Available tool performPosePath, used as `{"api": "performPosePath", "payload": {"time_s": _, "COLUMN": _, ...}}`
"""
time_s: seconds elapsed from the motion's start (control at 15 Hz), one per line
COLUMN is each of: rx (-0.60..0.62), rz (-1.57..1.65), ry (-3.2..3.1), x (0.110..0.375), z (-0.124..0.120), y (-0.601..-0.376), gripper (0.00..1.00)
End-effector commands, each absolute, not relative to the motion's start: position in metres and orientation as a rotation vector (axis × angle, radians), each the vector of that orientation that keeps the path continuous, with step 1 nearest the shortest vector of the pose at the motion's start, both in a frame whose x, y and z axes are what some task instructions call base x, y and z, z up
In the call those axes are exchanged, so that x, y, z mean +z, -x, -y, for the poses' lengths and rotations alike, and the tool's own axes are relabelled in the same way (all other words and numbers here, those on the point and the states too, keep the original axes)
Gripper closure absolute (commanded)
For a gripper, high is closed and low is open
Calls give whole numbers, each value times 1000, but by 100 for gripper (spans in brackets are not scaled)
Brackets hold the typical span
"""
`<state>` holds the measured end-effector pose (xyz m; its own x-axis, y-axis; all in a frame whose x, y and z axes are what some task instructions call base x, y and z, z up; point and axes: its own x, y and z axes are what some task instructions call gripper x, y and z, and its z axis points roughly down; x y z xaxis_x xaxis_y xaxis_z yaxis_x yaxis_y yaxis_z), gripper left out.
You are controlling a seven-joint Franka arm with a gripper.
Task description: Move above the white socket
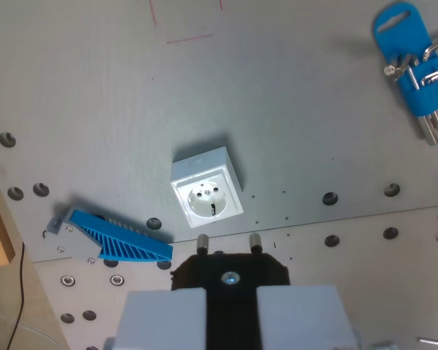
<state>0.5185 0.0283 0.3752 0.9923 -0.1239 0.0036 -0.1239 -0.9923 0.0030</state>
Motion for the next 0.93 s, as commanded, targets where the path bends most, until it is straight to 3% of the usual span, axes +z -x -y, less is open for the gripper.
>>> {"api": "performPosePath", "payload": {"time_s": 0.07, "rx": 5, "rz": 195, "ry": -3132, "x": 375, "z": -28, "y": -518, "gripper": 100}}
{"api": "performPosePath", "payload": {"time_s": 0.93, "rx": 34, "rz": 134, "ry": -3137, "x": 365, "z": -30, "y": -513, "gripper": 100}}
